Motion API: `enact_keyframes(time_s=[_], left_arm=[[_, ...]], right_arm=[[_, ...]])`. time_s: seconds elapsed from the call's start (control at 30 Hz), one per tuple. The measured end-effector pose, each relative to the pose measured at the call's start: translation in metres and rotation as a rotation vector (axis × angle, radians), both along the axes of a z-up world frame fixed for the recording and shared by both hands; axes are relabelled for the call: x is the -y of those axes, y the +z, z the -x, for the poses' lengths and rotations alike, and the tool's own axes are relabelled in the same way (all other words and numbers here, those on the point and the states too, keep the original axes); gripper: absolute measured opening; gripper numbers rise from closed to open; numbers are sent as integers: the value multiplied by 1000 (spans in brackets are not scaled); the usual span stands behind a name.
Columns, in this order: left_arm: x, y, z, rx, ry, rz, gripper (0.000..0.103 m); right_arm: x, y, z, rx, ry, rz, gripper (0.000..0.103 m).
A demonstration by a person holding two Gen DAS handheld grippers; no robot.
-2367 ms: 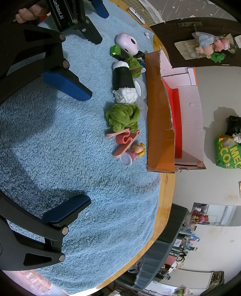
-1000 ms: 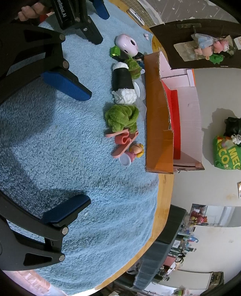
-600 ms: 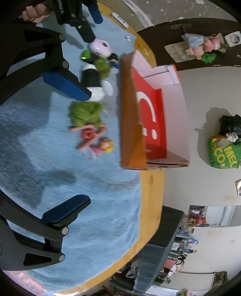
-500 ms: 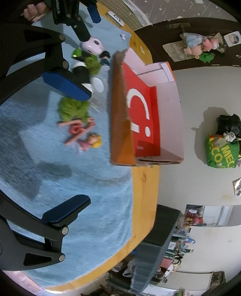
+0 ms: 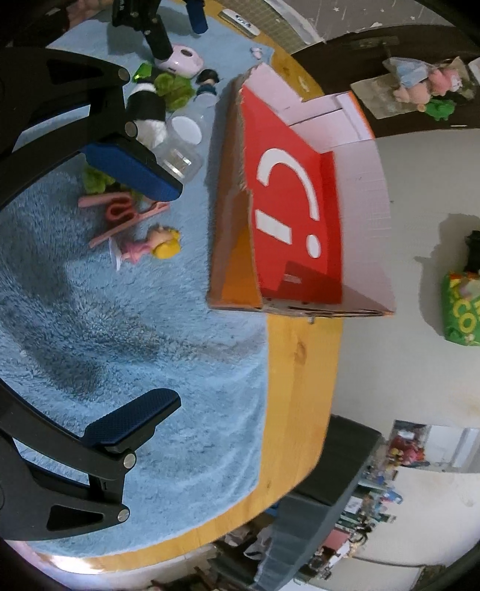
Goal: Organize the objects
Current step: 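Move left tool to the pink round gadget while right tool approaches the blonde doll figurine, then close left tool on the pink gadget while right tool closes on the doll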
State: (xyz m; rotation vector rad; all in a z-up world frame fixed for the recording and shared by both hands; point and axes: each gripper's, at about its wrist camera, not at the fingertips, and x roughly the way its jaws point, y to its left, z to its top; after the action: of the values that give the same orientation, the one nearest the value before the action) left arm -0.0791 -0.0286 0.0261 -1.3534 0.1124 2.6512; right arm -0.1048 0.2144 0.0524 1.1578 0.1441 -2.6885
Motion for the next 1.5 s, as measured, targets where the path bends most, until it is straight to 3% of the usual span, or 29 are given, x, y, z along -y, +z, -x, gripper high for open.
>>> enact_keyframes(time_s=[0.23, 0.63, 0.83, 0.93, 1.07, 1.2, 1.5], left_arm=[[-1, -7, 6, 29, -27, 11, 103], [-4, -13, 12, 31, -25, 7, 98], [-7, -10, 10, 14, -40, -3, 85], [-11, -8, 9, 6, -59, -14, 74], [-16, -6, 9, -4, -75, -16, 61], [-17, -7, 8, -10, -63, -19, 57], [-17, -7, 9, -14, -47, -15, 54]], right_arm=[[-2, -16, 11, 70, 12, -29, 103], [-3, -20, 17, 94, 37, -3, 98], [2, -25, 18, 106, 58, -41, 82], [5, -25, 16, 94, 74, -52, 76], [9, -24, 14, 74, 99, -66, 58], [6, -22, 12, 53, 94, -60, 40], [1, -16, 5, 3, 68, -82, 38]])
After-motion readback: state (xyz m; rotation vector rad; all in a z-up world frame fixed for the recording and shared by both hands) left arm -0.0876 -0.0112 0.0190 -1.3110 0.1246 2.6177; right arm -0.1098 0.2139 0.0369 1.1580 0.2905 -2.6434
